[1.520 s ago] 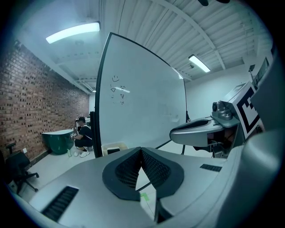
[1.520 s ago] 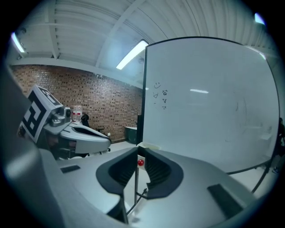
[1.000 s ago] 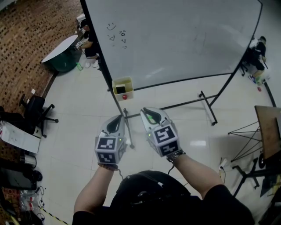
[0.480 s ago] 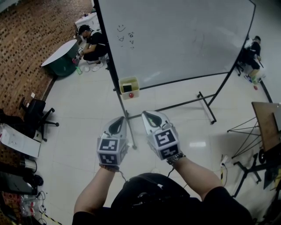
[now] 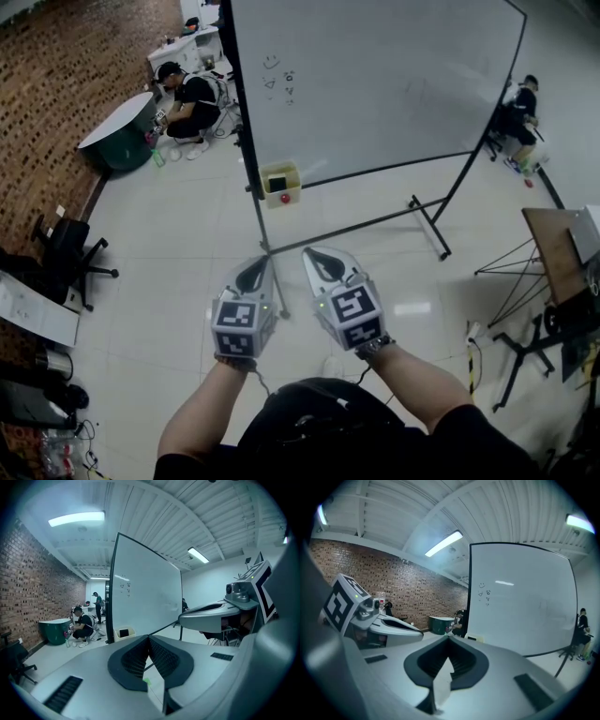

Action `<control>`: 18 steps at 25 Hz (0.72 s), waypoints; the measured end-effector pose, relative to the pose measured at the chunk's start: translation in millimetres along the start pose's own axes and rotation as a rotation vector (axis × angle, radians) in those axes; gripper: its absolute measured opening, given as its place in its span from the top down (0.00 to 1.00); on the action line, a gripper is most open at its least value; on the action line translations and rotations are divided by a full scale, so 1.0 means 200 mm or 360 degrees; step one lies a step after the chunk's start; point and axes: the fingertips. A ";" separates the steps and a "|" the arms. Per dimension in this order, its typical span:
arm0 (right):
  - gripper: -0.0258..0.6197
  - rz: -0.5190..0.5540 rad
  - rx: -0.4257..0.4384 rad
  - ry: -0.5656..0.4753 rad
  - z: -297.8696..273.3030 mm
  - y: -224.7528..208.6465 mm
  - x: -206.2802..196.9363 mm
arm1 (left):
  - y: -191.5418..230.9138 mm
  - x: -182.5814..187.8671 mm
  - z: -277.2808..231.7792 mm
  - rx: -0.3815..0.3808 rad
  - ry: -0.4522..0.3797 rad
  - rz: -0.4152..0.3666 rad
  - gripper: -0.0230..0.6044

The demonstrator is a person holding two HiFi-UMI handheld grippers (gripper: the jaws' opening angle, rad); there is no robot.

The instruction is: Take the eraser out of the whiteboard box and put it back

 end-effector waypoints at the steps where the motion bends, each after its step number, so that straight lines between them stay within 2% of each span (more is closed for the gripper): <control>1: 0.92 0.0001 -0.0003 0.0003 0.01 0.02 0.00 | 0.01 -0.01 0.01 0.0002 -0.0005 -0.0012 0.97; 8: 0.92 -0.0063 -0.0001 -0.0027 0.06 0.12 0.03 | 0.00 -0.01 0.10 -0.0013 -0.0016 -0.0007 0.97; 13: 0.92 -0.0072 0.0022 -0.0037 0.09 0.12 0.05 | -0.02 -0.01 0.10 0.0000 -0.0032 -0.0003 0.97; 18: 0.92 0.0041 0.0062 0.0000 0.13 0.08 0.02 | -0.08 0.00 0.09 0.0023 -0.0037 0.0010 0.97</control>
Point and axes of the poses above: the fingertips, and each gripper's own axes: z backward along the fingers, y to its left, x out of its top, and after that the axes turned 2 degrees about z, right-handed
